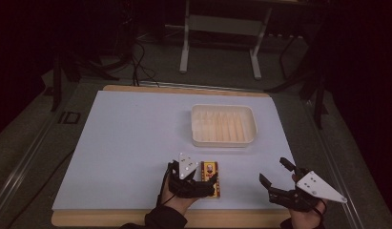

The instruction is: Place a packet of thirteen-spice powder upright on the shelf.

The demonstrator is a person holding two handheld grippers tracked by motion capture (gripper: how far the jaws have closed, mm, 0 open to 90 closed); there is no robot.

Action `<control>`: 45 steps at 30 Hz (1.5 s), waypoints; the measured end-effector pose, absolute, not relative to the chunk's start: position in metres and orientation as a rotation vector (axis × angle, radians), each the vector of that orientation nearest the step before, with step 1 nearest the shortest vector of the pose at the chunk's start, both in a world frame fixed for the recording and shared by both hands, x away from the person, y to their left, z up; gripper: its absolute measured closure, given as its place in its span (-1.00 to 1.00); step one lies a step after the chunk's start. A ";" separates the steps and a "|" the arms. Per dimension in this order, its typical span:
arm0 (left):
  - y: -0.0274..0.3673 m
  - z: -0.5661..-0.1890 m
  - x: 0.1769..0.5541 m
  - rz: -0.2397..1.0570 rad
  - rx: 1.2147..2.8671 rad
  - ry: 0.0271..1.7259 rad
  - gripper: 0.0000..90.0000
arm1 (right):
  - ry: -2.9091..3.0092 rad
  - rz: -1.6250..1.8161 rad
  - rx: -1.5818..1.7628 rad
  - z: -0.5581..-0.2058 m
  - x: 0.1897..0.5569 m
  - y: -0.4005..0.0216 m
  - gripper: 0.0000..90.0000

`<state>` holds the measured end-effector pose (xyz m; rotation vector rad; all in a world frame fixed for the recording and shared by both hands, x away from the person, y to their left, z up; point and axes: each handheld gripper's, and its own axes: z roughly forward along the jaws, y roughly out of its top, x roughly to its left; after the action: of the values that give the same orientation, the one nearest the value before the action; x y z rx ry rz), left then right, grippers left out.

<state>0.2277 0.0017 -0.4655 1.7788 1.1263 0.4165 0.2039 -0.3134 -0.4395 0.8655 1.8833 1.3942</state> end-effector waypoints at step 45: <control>-0.061 -0.528 0.261 0.365 1.873 1.522 -0.94 | 1.897 1.388 0.873 -0.441 0.205 -0.313 -0.69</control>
<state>0.2613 -0.0612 -0.5280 1.8726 1.5219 0.3653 0.2046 -0.3129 -0.4410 0.8734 1.8971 1.3875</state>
